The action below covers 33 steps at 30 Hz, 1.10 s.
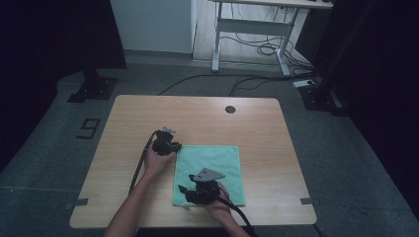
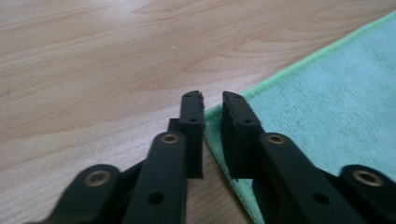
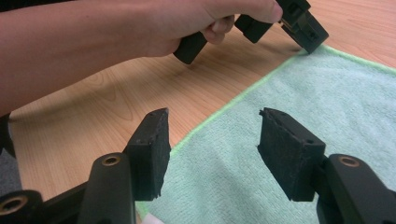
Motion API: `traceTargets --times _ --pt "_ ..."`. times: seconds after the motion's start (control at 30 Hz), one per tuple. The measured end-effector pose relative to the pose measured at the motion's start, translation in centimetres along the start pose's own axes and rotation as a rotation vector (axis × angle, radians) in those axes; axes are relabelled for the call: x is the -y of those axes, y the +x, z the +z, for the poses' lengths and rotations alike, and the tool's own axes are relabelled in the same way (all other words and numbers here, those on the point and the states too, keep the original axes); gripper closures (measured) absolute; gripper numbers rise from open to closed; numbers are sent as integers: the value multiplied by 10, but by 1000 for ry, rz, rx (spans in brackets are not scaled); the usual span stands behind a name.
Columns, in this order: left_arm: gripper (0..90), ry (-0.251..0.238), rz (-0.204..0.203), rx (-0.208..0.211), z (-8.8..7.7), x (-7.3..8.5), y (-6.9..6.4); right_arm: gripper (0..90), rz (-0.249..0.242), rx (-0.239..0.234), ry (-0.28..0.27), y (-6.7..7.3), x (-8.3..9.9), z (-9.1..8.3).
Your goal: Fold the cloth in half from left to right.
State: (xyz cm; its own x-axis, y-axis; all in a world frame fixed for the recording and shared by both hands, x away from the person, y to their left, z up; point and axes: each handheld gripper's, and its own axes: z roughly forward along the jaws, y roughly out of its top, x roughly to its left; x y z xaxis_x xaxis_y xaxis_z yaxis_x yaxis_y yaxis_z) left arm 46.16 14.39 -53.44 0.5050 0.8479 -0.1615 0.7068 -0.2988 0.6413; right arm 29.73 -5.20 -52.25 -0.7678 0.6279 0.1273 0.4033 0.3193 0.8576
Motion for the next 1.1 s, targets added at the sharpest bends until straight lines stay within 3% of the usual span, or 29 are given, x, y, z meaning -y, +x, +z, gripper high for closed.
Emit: traceTargets --times 0.23,0.6,0.7,1.1 --pt "893 -26 0 26 -5 3 -2 430 4 -7 -13 -1 -5 0" --pt "900 -66 -26 61 -12 2 1 447 6 -30 0 2 -1 3" --pt "900 -62 -25 58 -11 1 1 476 23 -55 6 2 1 3" --pt "900 -84 -26 63 -14 -2 0 483 8 -89 57 7 9 11"
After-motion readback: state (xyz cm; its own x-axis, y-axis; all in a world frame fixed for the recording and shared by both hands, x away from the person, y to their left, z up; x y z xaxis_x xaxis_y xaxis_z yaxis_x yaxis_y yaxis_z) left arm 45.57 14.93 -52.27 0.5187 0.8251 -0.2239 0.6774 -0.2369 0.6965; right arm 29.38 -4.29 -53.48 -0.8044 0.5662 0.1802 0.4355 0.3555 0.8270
